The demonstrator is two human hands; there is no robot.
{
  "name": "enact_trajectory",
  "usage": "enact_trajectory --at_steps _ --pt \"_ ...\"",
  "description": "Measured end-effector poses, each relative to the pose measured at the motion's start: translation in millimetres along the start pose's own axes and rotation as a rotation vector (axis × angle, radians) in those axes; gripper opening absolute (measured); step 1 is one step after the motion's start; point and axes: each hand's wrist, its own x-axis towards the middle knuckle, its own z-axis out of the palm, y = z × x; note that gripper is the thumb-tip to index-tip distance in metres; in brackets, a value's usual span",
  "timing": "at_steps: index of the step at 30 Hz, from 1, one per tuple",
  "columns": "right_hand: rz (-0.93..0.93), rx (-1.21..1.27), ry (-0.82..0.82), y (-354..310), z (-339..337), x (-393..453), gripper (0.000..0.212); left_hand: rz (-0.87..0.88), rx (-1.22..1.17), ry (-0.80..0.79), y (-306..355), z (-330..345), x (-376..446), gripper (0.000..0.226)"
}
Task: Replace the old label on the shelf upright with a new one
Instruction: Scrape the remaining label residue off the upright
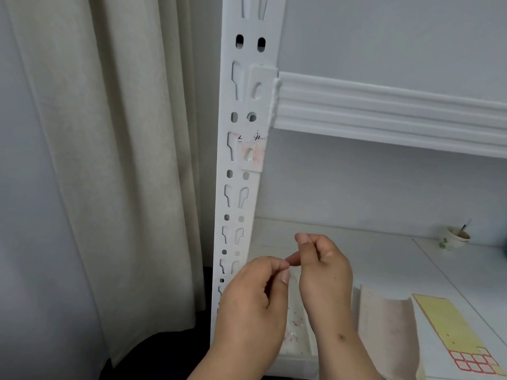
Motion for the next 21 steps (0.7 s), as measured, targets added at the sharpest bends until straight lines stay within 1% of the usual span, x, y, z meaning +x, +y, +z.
enact_trajectory --at_steps 3,5,8,9,10,13,15,16,18,19,21 --pt "-0.149 0.065 -0.003 -37 -1 -6 0.028 0.139 -0.011 0.164 21 -18 10 0.021" --pt "-0.232 0.106 -0.003 -58 -1 -12 0.025 0.197 -0.039 0.301 37 -33 19 0.017" --pt "-0.313 0.149 -0.002 -78 4 -14 0.013 0.204 -0.109 0.435 51 -53 36 0.017" --pt "-0.319 0.158 -0.014 -83 7 -13 0.011 0.205 -0.104 0.457 55 -58 43 0.018" --pt "-0.325 0.157 -0.026 -87 11 -12 0.015 0.202 -0.097 0.467 59 -63 49 0.022" --pt "-0.337 0.166 -0.059 -99 23 -8 0.033 0.140 -0.147 0.424 71 -73 70 0.040" --pt "-0.347 0.181 -0.081 -107 31 -6 0.041 0.113 -0.213 0.341 78 -77 81 0.051" --pt "-0.355 0.175 -0.088 -110 36 -6 0.041 0.104 -0.263 0.284 80 -78 85 0.054" --pt "-0.379 0.167 -0.092 -115 43 -5 0.029 0.102 -0.333 0.185 83 -78 89 0.054" --pt "-0.386 0.170 -0.087 -116 46 -5 0.023 0.107 -0.339 0.160 83 -78 90 0.053" --pt "-0.391 0.167 -0.067 -116 51 -5 0.023 0.106 -0.358 0.137 83 -78 90 0.048"
